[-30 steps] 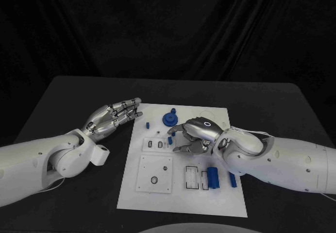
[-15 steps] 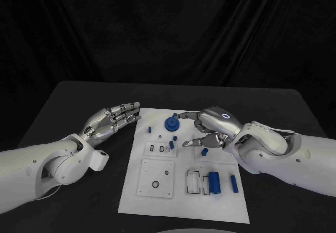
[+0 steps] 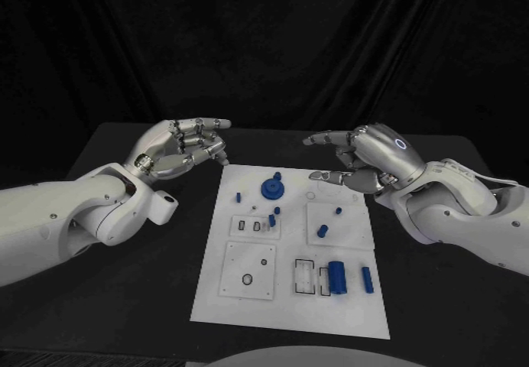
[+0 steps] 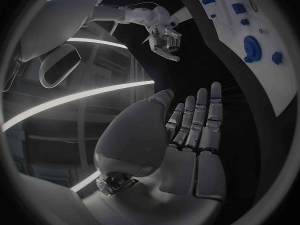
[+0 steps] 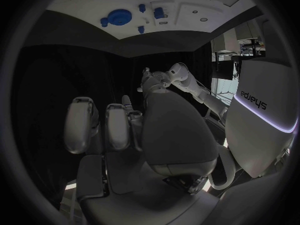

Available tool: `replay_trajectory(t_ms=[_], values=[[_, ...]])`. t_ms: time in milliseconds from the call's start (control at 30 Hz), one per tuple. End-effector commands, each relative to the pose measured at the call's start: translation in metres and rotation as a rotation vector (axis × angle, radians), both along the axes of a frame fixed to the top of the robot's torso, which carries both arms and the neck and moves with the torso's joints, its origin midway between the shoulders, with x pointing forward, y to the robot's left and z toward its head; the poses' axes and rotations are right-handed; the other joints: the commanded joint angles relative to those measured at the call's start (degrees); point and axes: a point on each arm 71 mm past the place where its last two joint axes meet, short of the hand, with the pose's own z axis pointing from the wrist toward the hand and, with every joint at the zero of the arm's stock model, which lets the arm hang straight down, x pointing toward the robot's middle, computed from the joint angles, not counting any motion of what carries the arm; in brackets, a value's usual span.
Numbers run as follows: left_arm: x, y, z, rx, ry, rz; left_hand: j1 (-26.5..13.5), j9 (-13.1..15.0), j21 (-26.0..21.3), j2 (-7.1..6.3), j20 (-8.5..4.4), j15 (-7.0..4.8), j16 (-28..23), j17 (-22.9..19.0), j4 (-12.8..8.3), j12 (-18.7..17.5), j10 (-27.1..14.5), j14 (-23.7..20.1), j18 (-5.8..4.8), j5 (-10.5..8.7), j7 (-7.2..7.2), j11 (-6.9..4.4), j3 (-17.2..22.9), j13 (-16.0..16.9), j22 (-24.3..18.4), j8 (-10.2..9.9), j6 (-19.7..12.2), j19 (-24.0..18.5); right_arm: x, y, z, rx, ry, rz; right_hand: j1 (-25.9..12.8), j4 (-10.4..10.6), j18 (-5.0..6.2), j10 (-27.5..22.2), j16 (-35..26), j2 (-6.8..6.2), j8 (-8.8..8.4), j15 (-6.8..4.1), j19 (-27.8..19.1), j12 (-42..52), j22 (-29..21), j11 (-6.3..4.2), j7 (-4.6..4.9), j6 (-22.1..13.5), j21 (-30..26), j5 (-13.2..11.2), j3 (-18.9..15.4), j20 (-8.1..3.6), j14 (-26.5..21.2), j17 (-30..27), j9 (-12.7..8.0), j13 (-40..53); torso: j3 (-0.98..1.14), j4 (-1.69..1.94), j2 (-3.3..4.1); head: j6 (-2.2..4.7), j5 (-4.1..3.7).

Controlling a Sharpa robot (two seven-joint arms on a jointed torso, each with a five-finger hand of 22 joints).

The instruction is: Assemble the parts on the task board

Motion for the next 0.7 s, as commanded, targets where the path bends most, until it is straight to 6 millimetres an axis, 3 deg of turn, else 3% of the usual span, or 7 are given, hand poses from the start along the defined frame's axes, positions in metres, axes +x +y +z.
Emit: replay_trajectory(t_ms=[33, 133, 167, 200, 267, 367, 700], values=[[0.003, -0.009, 0.001, 0.177, -0.045, -0.012, -8.2, 0.6, 5.8, -0.93, -1.24, -2.44, 8.5, 4.2, 4.6, 6.5, 6.3, 6.0, 2.33, -8.76, 0.55, -2.89, -5.3, 4.1, 3.2, 1.7, 5.0, 5.4, 0.001, -0.006, 0.002, 0.019, -0.015, 0.011, 0.4, -0.4, 1.10, 2.0, 0.4, 1.00, 0.38, 0.10, 0.5, 0.3, 9.5, 0.22, 0.11, 0.7, 0.1, 0.6, 0.6, 0.29, 2.1, 0.3, -0.1, 9.6, 0.35, -0.22, -1.15, 0.22, 0.13], [0.009, -0.019, -0.001, 0.264, 0.007, -0.027, -15.2, 0.5, 20.8, 0.28, -4.43, -4.44, 24.8, 15.9, 3.6, 17.0, 12.1, 6.5, 1.45, -10.19, 1.93, -5.53, -13.6, 18.4, 14.4, 2.9, 9.3, 4.9, 0.003, -0.011, 0.001, 0.002, -0.005, 0.002, 0.5, -0.5, 1.05, 2.2, 0.6, 1.50, 0.77, 0.11, 0.6, 0.5, 9.6, 0.24, 0.18, 1.4, 0.3, 0.8, 0.6, 0.28, 2.2, 0.5, -0.1, 9.9, 0.66, -0.20, -1.88, -0.36, -0.20], [0.011, -0.022, -0.004, 0.297, 0.040, -0.031, -15.5, 0.7, 22.4, 1.31, -4.32, -4.65, 27.7, 24.8, 4.3, 19.1, 19.3, 12.6, 1.12, -9.99, 1.74, -5.19, -14.0, 26.8, 15.7, 3.3, 10.3, 4.3, 0.004, -0.013, 0.001, -0.004, -0.003, -0.002, 0.5, -0.5, 1.03, 2.2, 0.6, 1.58, 0.86, 0.11, 0.7, 0.5, 9.7, 0.25, 0.19, 1.6, 0.5, 0.8, 0.6, 0.28, 2.2, 0.6, -0.1, 9.9, 0.68, -0.21, -1.92, -0.38, -0.20], [0.013, -0.026, -0.006, 0.330, 0.078, -0.035, -14.5, 0.8, 35.0, 2.48, -4.46, -4.63, 34.5, 43.3, 4.2, 24.2, 34.0, 25.1, -1.18, -9.94, 1.63, -4.79, -15.1, 43.9, 32.0, 3.7, 11.9, 11.0, 0.005, -0.014, 0.000, -0.010, -0.001, -0.006, 0.5, -0.5, 1.00, 2.4, 0.7, 1.75, 1.08, 0.10, 0.8, 0.7, 9.8, 0.25, 0.18, 2.1, 0.6, 0.8, 0.5, 0.27, 2.3, 0.8, -0.1, 10.1, 0.69, -0.21, -1.94, -0.44, -0.22], [0.017, -0.034, -0.013, 0.402, 0.164, -0.043, -15.6, 1.4, 46.0, 4.14, -4.86, -4.90, 38.7, 63.0, 3.7, 27.8, 50.0, 39.3, -2.82, -10.06, 1.05, -5.45, -17.3, 61.1, 47.1, 4.9, 14.2, 17.7, 0.007, -0.018, 0.000, -0.020, 0.004, -0.015, 0.4, -0.6, 0.95, 2.7, 0.9, 2.13, 1.68, 0.08, 0.9, 0.9, 9.9, 0.23, 0.17, 3.3, 0.8, 0.9, 0.4, 0.25, 2.4, 1.0, 0.0, 10.4, 0.96, -0.44, -2.62, -0.95, -0.13], [0.022, -0.044, -0.024, 0.514, 0.298, -0.059, -18.8, 2.2, 51.0, 5.80, -4.68, -5.37, 38.6, 77.7, 4.2, 28.8, 63.3, 51.3, -3.50, -10.33, 0.27, -6.05, -20.2, 73.5, 55.5, 6.7, 16.3, 22.4, 0.009, -0.021, -0.002, -0.032, 0.015, -0.029, 0.3, -0.7, 0.89, 3.0, 1.1, 2.46, 2.12, 0.07, 1.0, 1.3, 10.0, 0.23, 0.19, 4.3, 1.1, 1.1, 0.3, 0.24, 2.5, 1.3, 0.1, 10.9, 1.16, -0.68, -2.98, -1.05, -0.12], [0.026, -0.064, -0.046, 0.849, 0.550, -0.092, -22.8, 7.3, 55.8, 8.17, -5.71, -7.75, 38.6, 77.7, 3.8, 28.8, 63.3, 51.3, -5.69, -10.28, -2.22, -8.48, -24.8, 73.5, 67.1, 13.0, 20.3, 35.0, 0.012, -0.032, -0.007, -0.063, 0.062, -0.072, -0.3, -0.6, 0.84, 3.3, 1.1, 3.06, 2.91, 0.18, 1.2, 1.5, 10.1, 0.39, 0.37, 6.2, 1.2, 1.3, -0.1, 0.28, 2.5, 1.3, 0.2, 11.2, 2.24, -1.54, -3.93, -2.66, -0.17]])
